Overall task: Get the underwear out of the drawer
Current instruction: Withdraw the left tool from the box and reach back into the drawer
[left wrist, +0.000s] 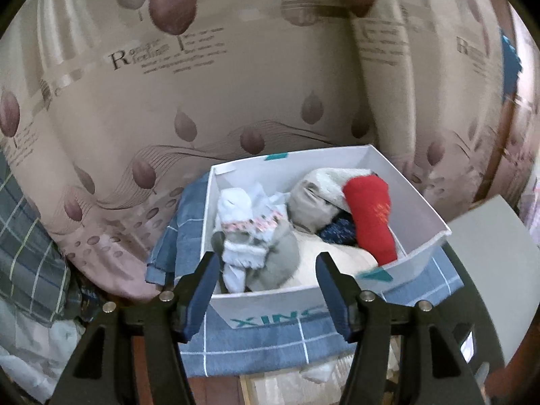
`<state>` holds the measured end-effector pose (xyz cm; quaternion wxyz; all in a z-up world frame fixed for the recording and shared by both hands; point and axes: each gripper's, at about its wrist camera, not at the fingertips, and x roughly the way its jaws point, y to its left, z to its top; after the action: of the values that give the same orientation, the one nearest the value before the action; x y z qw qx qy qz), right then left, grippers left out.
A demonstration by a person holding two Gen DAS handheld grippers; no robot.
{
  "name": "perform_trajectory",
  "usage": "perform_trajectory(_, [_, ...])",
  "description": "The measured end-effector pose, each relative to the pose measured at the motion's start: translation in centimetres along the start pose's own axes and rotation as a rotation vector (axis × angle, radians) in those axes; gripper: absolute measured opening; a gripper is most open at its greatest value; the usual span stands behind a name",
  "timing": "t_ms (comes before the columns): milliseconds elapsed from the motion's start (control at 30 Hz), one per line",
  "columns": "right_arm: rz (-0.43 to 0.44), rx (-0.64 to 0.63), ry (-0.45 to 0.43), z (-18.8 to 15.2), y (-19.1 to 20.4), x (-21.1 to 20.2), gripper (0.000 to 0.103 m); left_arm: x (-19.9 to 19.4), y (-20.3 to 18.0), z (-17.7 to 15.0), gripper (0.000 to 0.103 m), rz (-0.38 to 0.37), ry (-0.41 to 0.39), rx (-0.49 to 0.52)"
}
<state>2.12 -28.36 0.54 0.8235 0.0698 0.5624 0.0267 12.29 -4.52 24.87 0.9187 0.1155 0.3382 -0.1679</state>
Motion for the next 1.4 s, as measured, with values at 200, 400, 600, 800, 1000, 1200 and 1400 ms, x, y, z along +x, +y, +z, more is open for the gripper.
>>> perform_trajectory(200, [-0.006, -0.003, 0.002, 0.1, 0.1, 0.1, 0.090, 0.0, -1.7, -2.8, 0.061, -0.033, 0.019, 0.051])
perform_trajectory(400, [-0.007, -0.004, -0.005, 0.0, 0.0, 0.0, 0.090, 1.3, -3.1, -6.5, 0.061, -0.067, 0.070, 0.088])
perform_trajectory(600, [0.001, 0.007, -0.022, -0.1, -0.2, -0.3, 0.090, 4.1, -3.8, -10.9, 0.061, -0.109, 0.176, 0.100])
perform_trajectory(800, [0.009, 0.013, -0.031, 0.0, -0.2, -0.5, 0.090, 7.6, -4.1, -14.9, 0.061, -0.113, 0.288, 0.144])
perform_trajectory(1000, [0.012, 0.031, -0.056, -0.1, -0.4, -1.1, 0.090, 12.1, -5.6, -18.9, 0.061, -0.165, 0.437, 0.186])
perform_trajectory(1200, [0.019, 0.058, -0.084, -0.2, -0.7, -1.6, 0.090, 16.1, -8.1, -21.5, 0.061, -0.180, 0.521, 0.277])
perform_trajectory(1400, [0.033, 0.072, -0.096, -0.3, -0.7, -1.9, 0.090, 18.7, -9.5, -21.9, 0.061, -0.236, 0.565, 0.312])
